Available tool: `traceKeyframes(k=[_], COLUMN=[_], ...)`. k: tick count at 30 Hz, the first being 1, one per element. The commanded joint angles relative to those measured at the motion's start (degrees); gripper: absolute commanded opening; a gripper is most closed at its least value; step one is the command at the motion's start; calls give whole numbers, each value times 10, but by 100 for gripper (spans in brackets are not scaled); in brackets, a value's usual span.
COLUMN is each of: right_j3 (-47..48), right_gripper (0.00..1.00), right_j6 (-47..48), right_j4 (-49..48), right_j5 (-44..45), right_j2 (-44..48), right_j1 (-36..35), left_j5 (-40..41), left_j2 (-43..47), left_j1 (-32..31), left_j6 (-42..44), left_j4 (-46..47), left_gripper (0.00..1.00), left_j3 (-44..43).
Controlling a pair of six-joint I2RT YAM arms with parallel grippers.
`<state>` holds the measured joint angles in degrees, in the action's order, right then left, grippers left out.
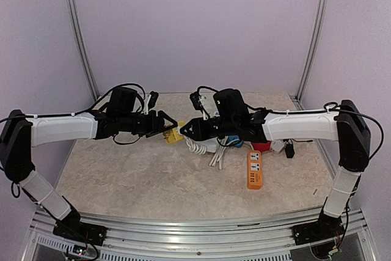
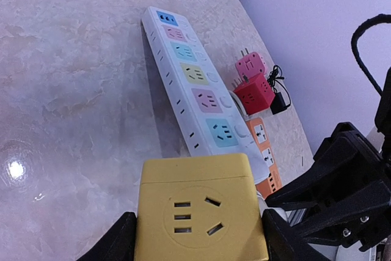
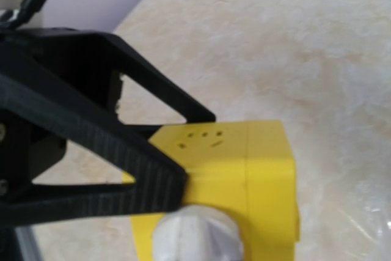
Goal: Pull the plug off the socket
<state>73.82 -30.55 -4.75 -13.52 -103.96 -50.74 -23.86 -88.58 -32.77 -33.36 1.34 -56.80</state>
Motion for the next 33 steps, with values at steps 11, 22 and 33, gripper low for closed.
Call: traceKeyframes(k=[11,22,33], right_j3=[32,3,22], right_gripper=[0,52,37], right_j6=[72,109,108], right_j4=[86,74,94], right_j5=[69,60,69], right_j2=[28,44,4], right_j1=[-22,-35,-46], left_j5=[-28,-42,-41], left_j2=[-1,5,11], left_j1=[13,13,11], left_j6=[-16,-10,-9], left_j4=[30,39,38], left_gripper=[16,17,16], left_j3=[-3,2,-1])
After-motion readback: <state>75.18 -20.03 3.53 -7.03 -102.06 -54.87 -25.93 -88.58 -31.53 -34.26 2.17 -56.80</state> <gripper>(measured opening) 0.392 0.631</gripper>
